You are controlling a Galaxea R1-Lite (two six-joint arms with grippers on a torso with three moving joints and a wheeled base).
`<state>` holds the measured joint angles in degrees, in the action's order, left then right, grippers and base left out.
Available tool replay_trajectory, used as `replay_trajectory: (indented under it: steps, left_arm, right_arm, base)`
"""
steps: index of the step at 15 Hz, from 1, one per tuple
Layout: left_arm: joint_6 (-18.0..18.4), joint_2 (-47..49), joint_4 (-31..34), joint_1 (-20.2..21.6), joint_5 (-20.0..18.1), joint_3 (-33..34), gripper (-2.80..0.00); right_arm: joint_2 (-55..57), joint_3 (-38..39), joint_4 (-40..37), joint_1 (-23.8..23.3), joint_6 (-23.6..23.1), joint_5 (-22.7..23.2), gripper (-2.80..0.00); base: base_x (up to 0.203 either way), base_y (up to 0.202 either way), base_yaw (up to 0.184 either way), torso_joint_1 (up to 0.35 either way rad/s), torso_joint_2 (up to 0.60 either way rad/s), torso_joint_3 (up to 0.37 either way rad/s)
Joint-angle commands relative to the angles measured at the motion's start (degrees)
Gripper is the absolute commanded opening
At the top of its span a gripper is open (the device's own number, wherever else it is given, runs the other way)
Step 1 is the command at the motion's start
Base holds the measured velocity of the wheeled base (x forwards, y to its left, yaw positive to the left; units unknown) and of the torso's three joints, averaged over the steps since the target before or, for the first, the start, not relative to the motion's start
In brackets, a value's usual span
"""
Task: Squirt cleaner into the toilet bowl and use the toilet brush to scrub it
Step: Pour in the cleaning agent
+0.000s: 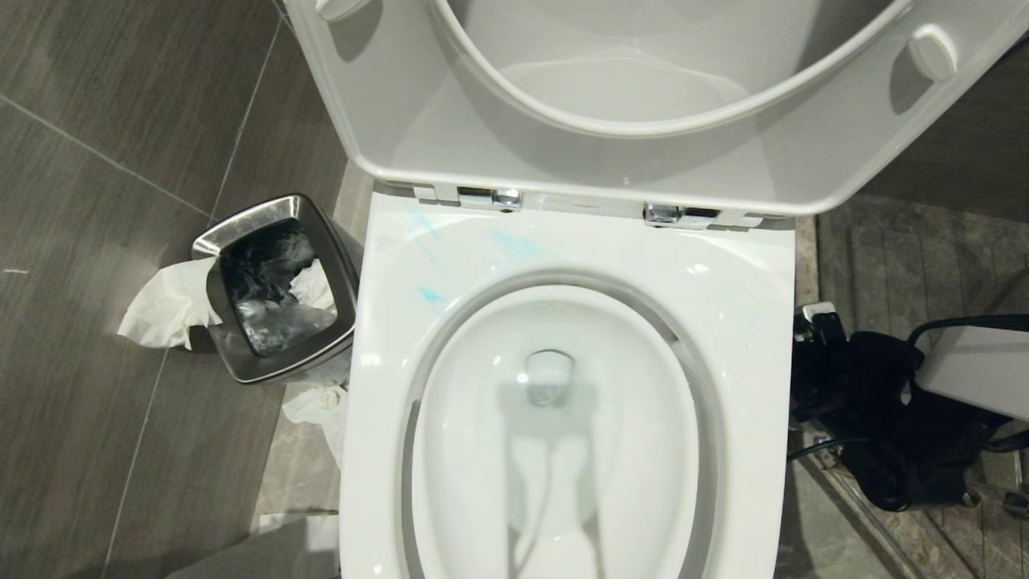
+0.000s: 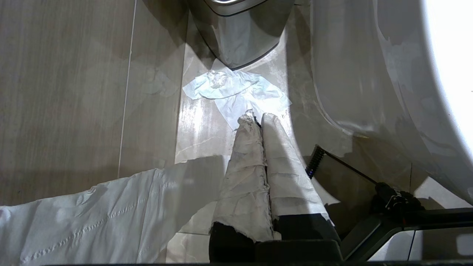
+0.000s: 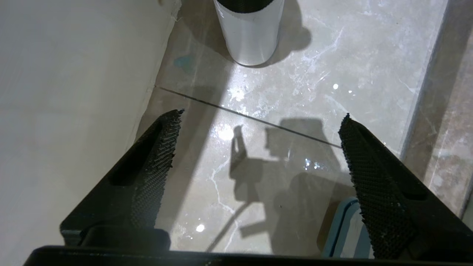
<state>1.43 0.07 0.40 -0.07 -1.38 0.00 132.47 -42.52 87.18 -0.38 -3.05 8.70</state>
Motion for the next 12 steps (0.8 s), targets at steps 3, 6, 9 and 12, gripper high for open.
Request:
replay_trajectory:
  steps: [3, 6, 9, 12]
  left_arm:
    - [-0.02, 0.01, 0.04, -0.01, -0.03, 0.09, -2.8]
    - [-0.02, 0.01, 0.0, 0.07, -0.03, 0.09, -2.8]
    - [-0.02, 0.01, 0.03, -0.01, -0.03, 0.09, -2.8]
    - [-0.02, 0.01, 0.03, 0.0, -0.03, 0.09, -2.8]
  right_arm:
    - [1.48, -2.92, 0.48, 0.03, -0.16, 0.08, 0.0]
    - [3.16, -6.95, 0.48, -0.03, -0.2, 0.08, 0.0]
    - [5.99, -12.81, 0.48, -0.07, -0.2, 0.08, 0.0]
    - [8.67, -18.28, 0.48, 0.4, -0.34, 0.33, 0.0]
  base:
    - [0.0, 0.0, 0.0, 0.0, 0.0, 0.0]
    - [0.0, 0.0, 0.0, 0.0, 0.0, 0.0]
    - [0.0, 0.0, 0.0, 0.0, 0.0, 0.0]
    - [0.0, 0.0, 0.0, 0.0, 0.0, 0.0]
